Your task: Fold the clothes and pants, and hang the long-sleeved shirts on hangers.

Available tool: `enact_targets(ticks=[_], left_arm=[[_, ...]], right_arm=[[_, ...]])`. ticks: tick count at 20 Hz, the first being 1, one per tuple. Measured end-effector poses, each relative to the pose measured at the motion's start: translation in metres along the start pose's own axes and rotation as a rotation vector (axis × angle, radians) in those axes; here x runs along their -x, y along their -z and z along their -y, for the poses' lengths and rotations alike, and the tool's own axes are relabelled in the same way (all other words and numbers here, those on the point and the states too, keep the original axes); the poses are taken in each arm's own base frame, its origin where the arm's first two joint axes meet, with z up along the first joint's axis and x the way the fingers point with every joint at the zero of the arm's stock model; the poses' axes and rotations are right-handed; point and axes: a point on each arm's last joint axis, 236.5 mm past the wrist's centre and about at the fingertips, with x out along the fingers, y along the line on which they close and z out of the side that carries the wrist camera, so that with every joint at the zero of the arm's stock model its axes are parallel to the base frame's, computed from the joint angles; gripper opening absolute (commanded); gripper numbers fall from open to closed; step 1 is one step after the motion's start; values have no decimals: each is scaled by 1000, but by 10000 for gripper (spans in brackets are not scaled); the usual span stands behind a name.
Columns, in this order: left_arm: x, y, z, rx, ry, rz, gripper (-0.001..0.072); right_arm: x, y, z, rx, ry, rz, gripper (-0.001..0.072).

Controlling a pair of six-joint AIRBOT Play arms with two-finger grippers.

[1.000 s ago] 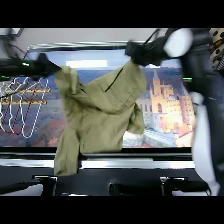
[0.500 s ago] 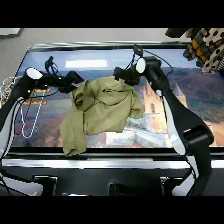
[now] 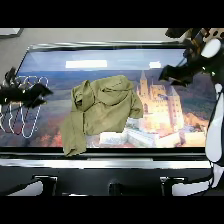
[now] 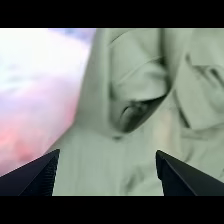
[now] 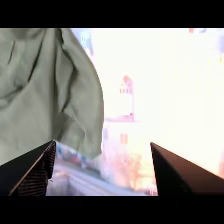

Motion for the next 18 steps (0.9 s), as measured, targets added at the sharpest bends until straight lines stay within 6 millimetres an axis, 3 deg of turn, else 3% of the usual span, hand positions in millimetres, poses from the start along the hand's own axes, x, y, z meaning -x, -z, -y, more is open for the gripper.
enact_targets(ticks=[2,5,11,12,13,14,15,18], left_arm=[[-1,22,-29,50,-37,-11,674],[-10,49,-55,102,-70,-47,672],[-15,67,-83,103,-139,-72,670],[-15,68,-86,98,-152,-75,670],[-15,69,-88,95,-159,-77,670],[-15,70,-90,94,-163,-81,671],[-16,72,-91,94,-167,-89,671],[-24,81,-95,90,-167,-136,671]], right_arm=[[-24,15,14,-59,-71,-51,688],[-73,43,27,-128,-146,-140,688],[-152,76,6,-182,-280,-259,672],[-160,79,0,-178,-291,-270,623],[-168,83,-6,-174,-298,-280,507],[-176,87,-13,-165,-302,-290,231],[-181,90,-19,-157,-307,-299,45],[-183,93,-32,-131,-310,-300,36]])
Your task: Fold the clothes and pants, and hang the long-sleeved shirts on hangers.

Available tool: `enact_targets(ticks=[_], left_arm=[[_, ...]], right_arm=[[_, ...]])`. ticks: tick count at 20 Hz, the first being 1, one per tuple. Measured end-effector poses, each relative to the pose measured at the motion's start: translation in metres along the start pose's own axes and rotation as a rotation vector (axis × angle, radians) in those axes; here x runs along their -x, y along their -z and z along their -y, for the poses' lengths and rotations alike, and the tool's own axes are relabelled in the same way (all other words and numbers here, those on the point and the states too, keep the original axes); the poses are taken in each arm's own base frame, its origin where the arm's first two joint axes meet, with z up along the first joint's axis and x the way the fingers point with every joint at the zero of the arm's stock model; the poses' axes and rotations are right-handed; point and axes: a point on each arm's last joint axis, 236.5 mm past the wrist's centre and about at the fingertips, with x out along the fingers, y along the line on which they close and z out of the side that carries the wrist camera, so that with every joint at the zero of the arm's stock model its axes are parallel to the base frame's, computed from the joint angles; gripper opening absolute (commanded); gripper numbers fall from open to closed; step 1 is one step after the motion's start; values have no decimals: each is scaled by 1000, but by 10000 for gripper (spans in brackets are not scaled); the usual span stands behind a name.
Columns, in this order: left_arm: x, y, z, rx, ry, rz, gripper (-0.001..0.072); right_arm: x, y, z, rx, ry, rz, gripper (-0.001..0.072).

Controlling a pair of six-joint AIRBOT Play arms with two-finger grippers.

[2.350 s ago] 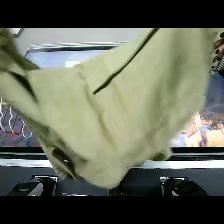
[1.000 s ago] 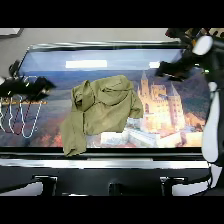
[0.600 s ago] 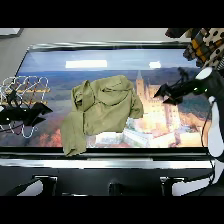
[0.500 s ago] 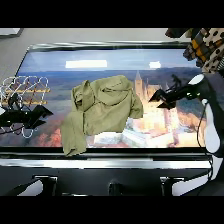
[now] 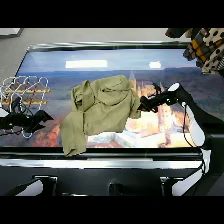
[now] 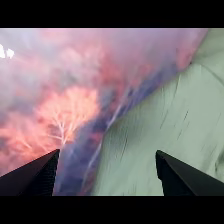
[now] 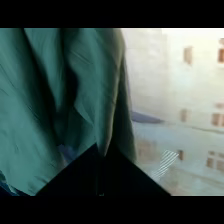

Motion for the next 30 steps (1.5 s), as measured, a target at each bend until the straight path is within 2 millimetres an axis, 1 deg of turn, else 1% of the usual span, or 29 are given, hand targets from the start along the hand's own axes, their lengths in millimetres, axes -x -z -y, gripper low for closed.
enact_targets(ticks=[3,7,12,13,14,15,16,19,21,23,25,26,27,28,29,30], left_arm=[[-13,7,6,-24,46,-54,671],[-32,20,20,-43,117,-126,671],[-59,41,37,-93,137,-210,669],[-64,46,40,-105,135,-226,659],[-68,50,43,-114,134,-239,491],[-73,53,45,-122,132,-250,187],[-76,56,47,-128,132,-259,36],[-80,62,52,-136,136,-275,31],[-78,58,60,-142,153,-264,30],[-68,45,75,-168,177,-231,30],[-50,25,90,-207,192,-167,37],[-40,16,92,-223,186,-135,87],[-30,7,89,-227,167,-103,294],[-20,0,82,-223,144,-78,501],[-13,-4,72,-210,122,-65,537],[-8,-5,58,-188,96,-58,537]], right_arm=[[11,1,-7,44,34,22,36],[26,5,-13,68,70,35,36],[32,11,-17,55,75,24,36],[32,11,-17,46,74,23,36],[32,12,-19,44,72,22,36],[31,12,-20,42,70,20,36],[29,14,-23,43,66,16,36],[22,20,-36,57,54,-1,36],[22,22,-47,75,44,4,36],[30,19,-61,93,31,43,36],[43,13,-72,122,35,93,36],[48,12,-76,133,38,109,36],[53,12,-80,143,39,121,36],[57,13,-83,152,41,129,36],[59,13,-84,158,43,132,36],[61,15,-86,162,44,131,36]])
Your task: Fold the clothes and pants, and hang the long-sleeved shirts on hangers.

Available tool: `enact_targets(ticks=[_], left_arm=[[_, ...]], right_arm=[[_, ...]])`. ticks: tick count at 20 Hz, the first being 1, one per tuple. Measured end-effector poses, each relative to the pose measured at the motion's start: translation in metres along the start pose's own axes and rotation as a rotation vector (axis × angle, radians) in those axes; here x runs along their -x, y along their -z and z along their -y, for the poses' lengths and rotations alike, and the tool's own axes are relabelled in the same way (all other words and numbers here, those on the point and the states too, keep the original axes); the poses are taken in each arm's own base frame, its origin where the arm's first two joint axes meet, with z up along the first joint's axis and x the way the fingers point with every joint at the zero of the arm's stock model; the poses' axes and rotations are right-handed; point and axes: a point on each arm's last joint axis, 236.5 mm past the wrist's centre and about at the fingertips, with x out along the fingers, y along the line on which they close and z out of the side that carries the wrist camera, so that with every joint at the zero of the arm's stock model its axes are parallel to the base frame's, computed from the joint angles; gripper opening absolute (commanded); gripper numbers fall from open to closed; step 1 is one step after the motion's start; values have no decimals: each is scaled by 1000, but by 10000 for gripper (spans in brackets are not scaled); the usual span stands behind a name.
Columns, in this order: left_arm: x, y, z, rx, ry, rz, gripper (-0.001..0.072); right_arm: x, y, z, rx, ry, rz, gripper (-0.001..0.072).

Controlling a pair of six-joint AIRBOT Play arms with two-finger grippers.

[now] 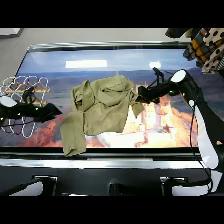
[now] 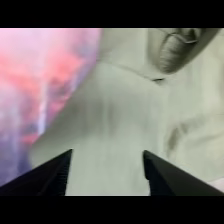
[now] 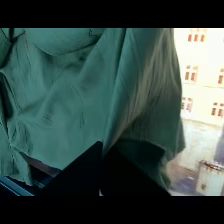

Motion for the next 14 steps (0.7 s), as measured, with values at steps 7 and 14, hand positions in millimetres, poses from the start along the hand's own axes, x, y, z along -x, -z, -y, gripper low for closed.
enact_targets(ticks=[7,14], left_arm=[[-14,50,-52,156,11,-76,537],[-50,74,-44,154,29,-125,474]], right_arm=[[5,0,-2,7,5,6,37],[5,0,-2,8,8,6,37]])
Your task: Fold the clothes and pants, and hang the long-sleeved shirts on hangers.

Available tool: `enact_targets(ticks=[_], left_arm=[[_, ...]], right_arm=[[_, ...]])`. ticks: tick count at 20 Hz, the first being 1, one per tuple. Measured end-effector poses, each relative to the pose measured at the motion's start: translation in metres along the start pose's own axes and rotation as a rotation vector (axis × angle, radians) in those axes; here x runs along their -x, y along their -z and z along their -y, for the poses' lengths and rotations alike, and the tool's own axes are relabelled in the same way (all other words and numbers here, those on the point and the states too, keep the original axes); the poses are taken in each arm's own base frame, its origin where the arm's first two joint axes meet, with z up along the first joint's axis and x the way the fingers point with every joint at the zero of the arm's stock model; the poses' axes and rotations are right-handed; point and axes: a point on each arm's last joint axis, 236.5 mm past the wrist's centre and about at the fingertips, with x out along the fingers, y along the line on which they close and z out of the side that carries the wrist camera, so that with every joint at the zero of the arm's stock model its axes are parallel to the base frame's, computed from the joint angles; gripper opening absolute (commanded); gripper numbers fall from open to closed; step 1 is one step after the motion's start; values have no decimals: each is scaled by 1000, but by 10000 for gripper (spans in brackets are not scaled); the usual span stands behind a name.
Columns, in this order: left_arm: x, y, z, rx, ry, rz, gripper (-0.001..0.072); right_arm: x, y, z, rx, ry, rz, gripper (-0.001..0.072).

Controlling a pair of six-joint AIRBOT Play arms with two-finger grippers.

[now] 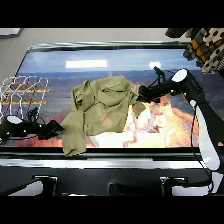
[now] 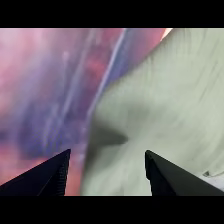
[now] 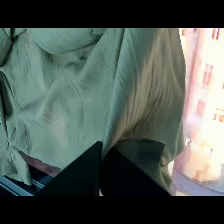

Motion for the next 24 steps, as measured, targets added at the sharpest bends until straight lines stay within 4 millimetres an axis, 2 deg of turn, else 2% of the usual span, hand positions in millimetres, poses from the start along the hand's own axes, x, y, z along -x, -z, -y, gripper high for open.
enact_targets(ticks=[1,2,5,6,8,10,11,13,15,16,17,19,21,22,24], left_arm=[[-5,1,4,-3,8,-3,169],[-10,1,7,-11,7,-4,32],[-7,-15,37,-31,88,49,31],[1,-25,53,-54,125,80,31],[34,-58,97,-125,214,192,30],[94,-97,153,-236,292,353,31],[132,-111,184,-300,331,439,31],[230,-125,253,-447,411,652,31],[331,-113,309,-572,466,869,30],[383,-97,332,-624,485,987,31],[427,-79,347,-660,491,1088,30],[501,-34,361,-687,488,1278,31],[555,12,356,-664,474,1432,31],[574,34,349,-638,461,1494,31],[601,69,329,-575,431,1591,31]], right_arm=[[0,0,0,0,0,-1,37],[0,0,0,0,0,-2,37],[3,-2,-6,0,-16,12,36],[8,-7,-10,9,-20,33,36],[32,-28,-23,44,-29,112,36],[80,-62,-41,72,-35,253,36],[115,-79,-54,95,-43,340,36],[189,-100,-81,150,-52,519,36],[278,-104,-111,204,-57,733,36],[323,-97,-125,230,-51,844,36],[362,-86,-136,253,-38,940,36],[432,-49,-158,300,15,1117,36],[488,-3,-173,333,105,1272,36],[508,19,-180,340,144,1335,36],[545,66,-189,335,218,1457,36]])
